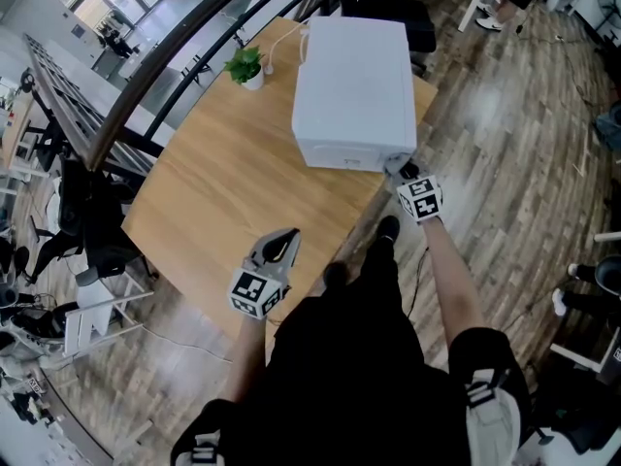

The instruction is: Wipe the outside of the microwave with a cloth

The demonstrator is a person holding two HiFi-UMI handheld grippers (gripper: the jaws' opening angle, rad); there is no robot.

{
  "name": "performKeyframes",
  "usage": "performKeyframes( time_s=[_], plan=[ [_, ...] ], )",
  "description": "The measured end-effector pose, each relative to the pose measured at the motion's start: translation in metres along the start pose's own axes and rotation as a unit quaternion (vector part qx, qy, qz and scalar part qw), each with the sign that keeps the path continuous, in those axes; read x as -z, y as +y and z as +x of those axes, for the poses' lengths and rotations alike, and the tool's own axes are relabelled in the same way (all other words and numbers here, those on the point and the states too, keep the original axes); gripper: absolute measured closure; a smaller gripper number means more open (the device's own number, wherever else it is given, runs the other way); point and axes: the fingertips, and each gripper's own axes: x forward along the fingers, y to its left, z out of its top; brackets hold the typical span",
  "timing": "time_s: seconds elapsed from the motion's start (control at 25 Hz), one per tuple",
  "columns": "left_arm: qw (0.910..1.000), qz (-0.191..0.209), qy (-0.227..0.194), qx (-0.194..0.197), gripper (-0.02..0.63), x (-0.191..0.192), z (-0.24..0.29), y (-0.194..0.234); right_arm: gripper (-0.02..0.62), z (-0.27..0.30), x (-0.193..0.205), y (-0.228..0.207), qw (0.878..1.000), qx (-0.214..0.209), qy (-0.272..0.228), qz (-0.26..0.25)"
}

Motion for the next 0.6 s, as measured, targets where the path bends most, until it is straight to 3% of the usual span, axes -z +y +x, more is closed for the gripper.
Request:
performKeyframes(
  time_s=[0.6],
  plan=[
    [0.9996, -0.010, -0.004, -0.025, 0.604, 0.004, -0.021, 0.012, 0.577, 0.015, -0.014, 0.025, 1.000, -0.018, -0.003, -0.011]
  ],
)
